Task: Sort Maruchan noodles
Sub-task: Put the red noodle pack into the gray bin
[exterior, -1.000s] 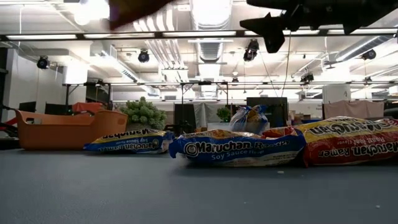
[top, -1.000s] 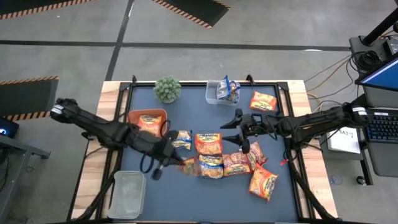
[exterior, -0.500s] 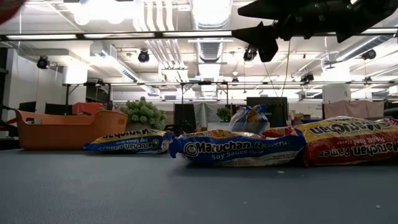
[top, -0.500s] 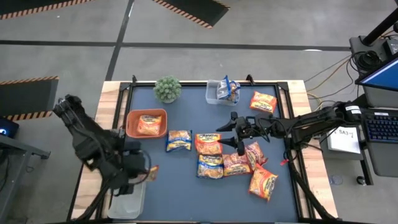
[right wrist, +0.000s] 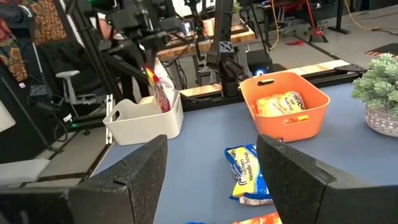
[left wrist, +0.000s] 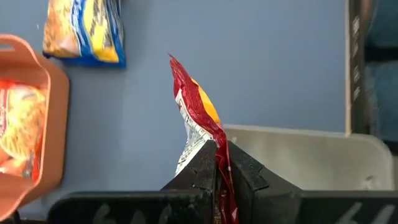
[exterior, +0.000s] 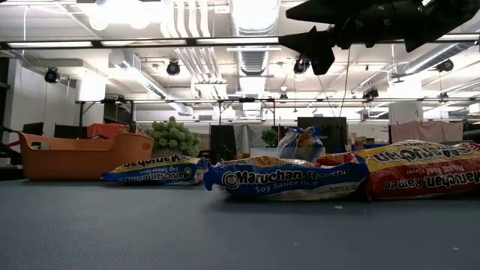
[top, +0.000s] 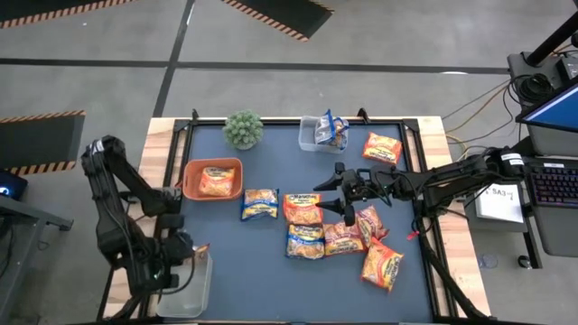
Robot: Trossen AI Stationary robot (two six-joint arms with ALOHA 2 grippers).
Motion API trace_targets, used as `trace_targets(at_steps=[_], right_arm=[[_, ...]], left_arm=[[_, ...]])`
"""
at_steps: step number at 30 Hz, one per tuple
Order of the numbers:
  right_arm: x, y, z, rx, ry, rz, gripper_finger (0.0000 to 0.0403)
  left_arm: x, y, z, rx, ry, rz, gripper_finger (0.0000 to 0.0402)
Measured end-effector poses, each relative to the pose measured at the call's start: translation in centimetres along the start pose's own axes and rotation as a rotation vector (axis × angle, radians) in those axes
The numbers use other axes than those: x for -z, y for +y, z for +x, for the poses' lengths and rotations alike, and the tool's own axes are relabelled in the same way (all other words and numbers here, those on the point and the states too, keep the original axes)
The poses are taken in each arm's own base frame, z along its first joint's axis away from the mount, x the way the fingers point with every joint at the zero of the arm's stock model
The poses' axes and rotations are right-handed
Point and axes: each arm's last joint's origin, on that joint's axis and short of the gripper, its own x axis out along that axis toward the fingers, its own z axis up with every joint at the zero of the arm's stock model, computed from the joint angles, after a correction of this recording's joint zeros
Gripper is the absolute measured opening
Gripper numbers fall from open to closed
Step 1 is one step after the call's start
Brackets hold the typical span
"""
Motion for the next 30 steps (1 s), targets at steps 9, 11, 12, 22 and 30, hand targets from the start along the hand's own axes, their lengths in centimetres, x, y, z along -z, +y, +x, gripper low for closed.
trace_targets(at_steps=[9, 11, 12, 22, 30], right_arm=[[0.0, 0.0, 0.0, 0.000, 0.001, 0.000, 0.0238], [0.0, 0.0, 0.0, 0.000, 0.000, 0.000, 0.0238], [0.0, 0.0, 0.0, 0.000, 0.000, 0.000, 0.0238], [-0.2, 0.0, 0.0, -0.002, -0.023, 0.008, 0.0238], [-0.5, 0.0, 0.0, 0.015, -0.054, 0.007, 0.0238]], left_arm=[[1.8, -0.7, 1.3, 0.028, 0.000, -0.038, 0.0001], [1.9, -0.9, 1.7, 0.048, -0.007, -0.047, 0.0001], [2.0, -1.0, 1.9, 0.053, -0.009, -0.050, 0.0001], [2.6, -0.9, 3.3, 0.024, -0.008, -0.044, 0.0006], [3.3, -1.0, 4.7, -0.013, 0.006, -0.030, 0.0021]])
